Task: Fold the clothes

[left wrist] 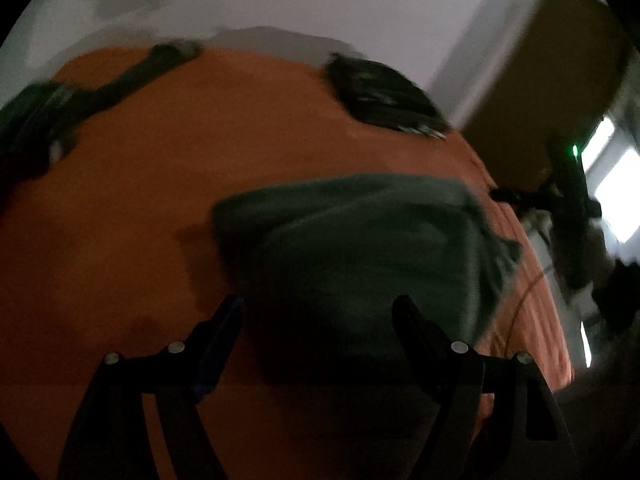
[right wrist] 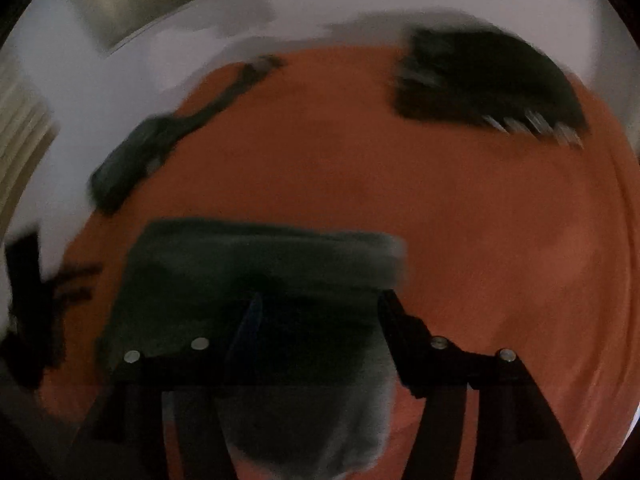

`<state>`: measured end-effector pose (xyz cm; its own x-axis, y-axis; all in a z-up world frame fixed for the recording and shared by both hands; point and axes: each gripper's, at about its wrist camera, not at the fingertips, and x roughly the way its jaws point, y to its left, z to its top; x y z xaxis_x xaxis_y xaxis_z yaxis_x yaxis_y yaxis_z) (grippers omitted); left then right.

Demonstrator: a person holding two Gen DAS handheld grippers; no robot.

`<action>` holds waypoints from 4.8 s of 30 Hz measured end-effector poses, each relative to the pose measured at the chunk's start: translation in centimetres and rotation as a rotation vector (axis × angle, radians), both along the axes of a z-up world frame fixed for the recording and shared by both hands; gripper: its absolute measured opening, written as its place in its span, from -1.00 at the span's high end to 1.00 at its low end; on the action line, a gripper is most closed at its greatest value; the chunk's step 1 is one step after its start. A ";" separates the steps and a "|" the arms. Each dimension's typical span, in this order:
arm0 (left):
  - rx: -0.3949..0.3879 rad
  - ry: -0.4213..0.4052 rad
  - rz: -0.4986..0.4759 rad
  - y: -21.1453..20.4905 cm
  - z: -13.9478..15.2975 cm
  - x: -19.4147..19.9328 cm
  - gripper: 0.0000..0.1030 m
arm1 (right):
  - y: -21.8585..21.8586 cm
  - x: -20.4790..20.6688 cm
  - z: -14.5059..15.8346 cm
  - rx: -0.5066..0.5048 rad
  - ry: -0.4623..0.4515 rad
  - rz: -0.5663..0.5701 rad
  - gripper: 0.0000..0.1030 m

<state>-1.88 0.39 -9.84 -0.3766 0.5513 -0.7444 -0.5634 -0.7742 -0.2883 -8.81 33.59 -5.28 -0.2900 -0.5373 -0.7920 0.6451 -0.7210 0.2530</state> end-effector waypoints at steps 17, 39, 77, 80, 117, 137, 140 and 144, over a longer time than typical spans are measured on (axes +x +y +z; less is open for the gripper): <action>-0.262 0.127 -0.114 5.5 -3.4 2.3 -0.52 | -1.3 6.4 -5.6 0.362 0.249 0.172 -0.22; -0.147 0.014 0.346 10.1 -7.8 -9.2 -0.63 | -6.7 -2.4 -8.0 0.014 0.113 -0.159 -0.60; -0.251 -0.058 -0.114 -3.2 -5.2 2.3 -0.73 | 0.7 6.6 -3.5 0.232 0.124 0.055 -0.64; -0.370 0.075 -0.306 -0.1 -4.4 6.8 -0.73 | -0.8 11.5 -5.0 0.414 0.284 0.249 -0.64; -0.971 1.192 -0.495 3.2 -14.1 12.8 -0.99 | -1.5 15.3 -16.2 0.940 1.116 0.554 -0.75; -0.787 1.003 -0.614 5.2 -5.5 13.4 0.30 | -0.2 12.9 -6.6 0.879 0.969 0.703 0.22; -0.662 0.871 -0.577 4.6 1.4 12.9 0.33 | -0.5 12.2 -1.5 0.834 0.859 0.754 0.26; -0.479 0.630 -0.554 3.0 10.0 11.4 0.34 | -2.0 14.0 7.2 0.738 0.638 0.878 0.30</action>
